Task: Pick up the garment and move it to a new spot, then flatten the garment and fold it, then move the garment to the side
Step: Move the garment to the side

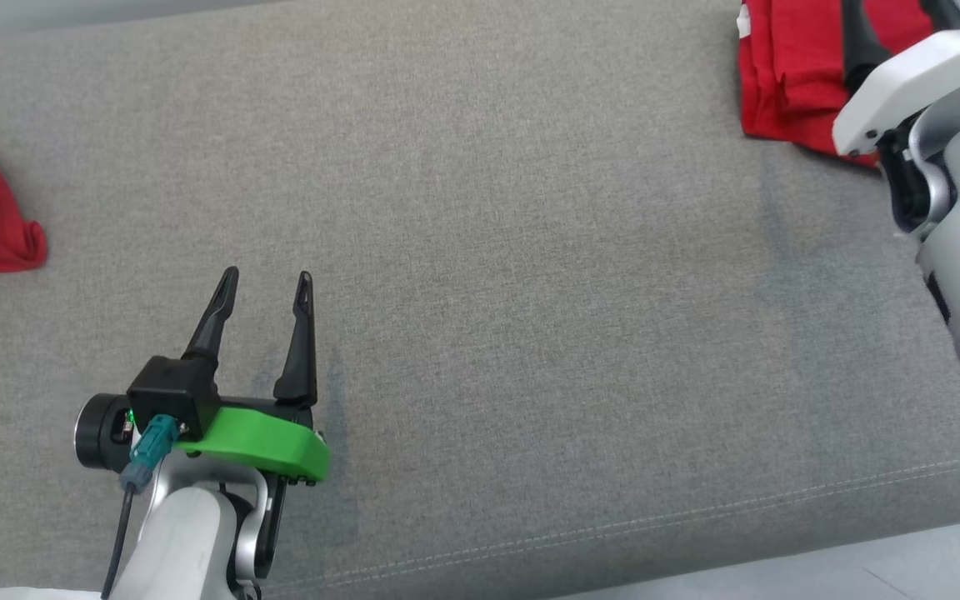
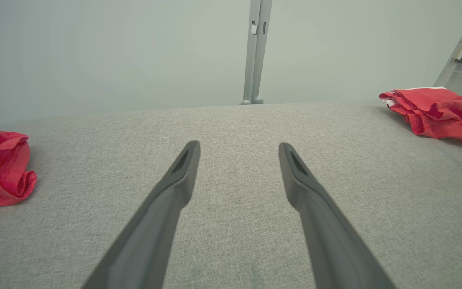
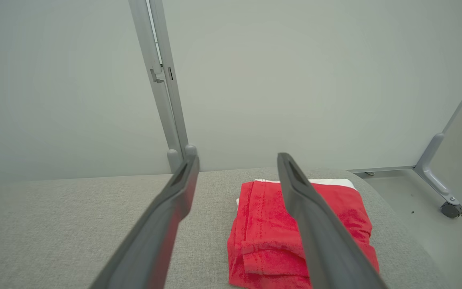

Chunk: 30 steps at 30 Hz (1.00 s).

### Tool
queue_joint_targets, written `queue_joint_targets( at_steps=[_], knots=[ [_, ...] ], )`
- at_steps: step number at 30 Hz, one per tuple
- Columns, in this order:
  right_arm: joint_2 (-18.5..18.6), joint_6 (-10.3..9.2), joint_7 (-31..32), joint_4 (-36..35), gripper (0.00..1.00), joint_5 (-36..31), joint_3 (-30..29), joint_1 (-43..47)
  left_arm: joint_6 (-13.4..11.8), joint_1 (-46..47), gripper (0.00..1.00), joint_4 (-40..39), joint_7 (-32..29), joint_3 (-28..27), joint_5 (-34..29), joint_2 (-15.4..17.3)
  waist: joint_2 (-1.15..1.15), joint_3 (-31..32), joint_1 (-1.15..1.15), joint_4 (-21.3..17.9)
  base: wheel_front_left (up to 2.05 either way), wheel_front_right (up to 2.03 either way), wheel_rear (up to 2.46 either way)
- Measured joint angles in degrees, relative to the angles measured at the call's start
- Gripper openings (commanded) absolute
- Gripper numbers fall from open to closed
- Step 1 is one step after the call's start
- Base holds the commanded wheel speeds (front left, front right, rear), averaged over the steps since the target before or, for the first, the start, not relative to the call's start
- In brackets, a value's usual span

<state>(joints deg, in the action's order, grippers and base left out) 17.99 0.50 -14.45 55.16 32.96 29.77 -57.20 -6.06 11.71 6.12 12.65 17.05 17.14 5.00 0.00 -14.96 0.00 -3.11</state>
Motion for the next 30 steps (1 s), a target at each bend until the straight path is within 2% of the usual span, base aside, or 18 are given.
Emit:
queue_joint_targets(
  at_steps=[5, 9, 11, 16, 24, 30],
  knots=[
    [-2.07, -0.10, -0.13, -3.61, 1.00, 1.86, -1.88, 5.18, -0.01, -0.02, 1.00, 1.89, 0.09, -1.11, 0.73, -0.34, 0.00, 3.55, 0.00, -0.34, 0.00, 0.00, 0.00],
    [-2.12, -1.20, -0.13, -8.39, 1.00, 1.62, -3.67, 8.83, -0.01, -0.56, 1.00, 2.92, 0.52, -1.79, 1.00, -0.57, 0.00, 6.21, 0.00, -0.32, 0.00, 0.00, 0.00],
    [-2.72, -2.63, -0.13, -11.65, 1.00, 0.91, -4.38, 12.65, -0.02, -1.33, 1.00, 3.50, 0.53, -2.20, 1.67, -0.71, 0.00, 7.95, 0.00, -0.10, 0.00, 0.00, 0.00],
    [-5.13, -4.16, -0.13, -16.27, 1.00, 0.29, -5.35, 20.56, -0.07, -3.04, 1.00, 4.48, 0.58, -2.82, 1.76, -0.82, 0.00, 10.24, 0.00, 0.65, 0.00, 0.00, 0.00],
    [-7.77, -6.16, -0.13, -23.68, 1.00, -1.80, -6.90, 30.10, -0.54, -5.96, 1.00, 5.12, 1.08, -4.28, 1.92, -0.92, 0.00, 12.98, 0.00, 1.47, 0.00, 0.00, 0.00],
    [-8.78, -6.73, -0.13, -27.78, 1.00, -3.45, -7.83, 36.29, -0.58, -9.12, 1.00, 5.31, 1.09, -5.20, 2.34, -1.05, 0.00, 14.49, 0.00, 1.47, 0.00, 0.00, 0.00]
  ],
)
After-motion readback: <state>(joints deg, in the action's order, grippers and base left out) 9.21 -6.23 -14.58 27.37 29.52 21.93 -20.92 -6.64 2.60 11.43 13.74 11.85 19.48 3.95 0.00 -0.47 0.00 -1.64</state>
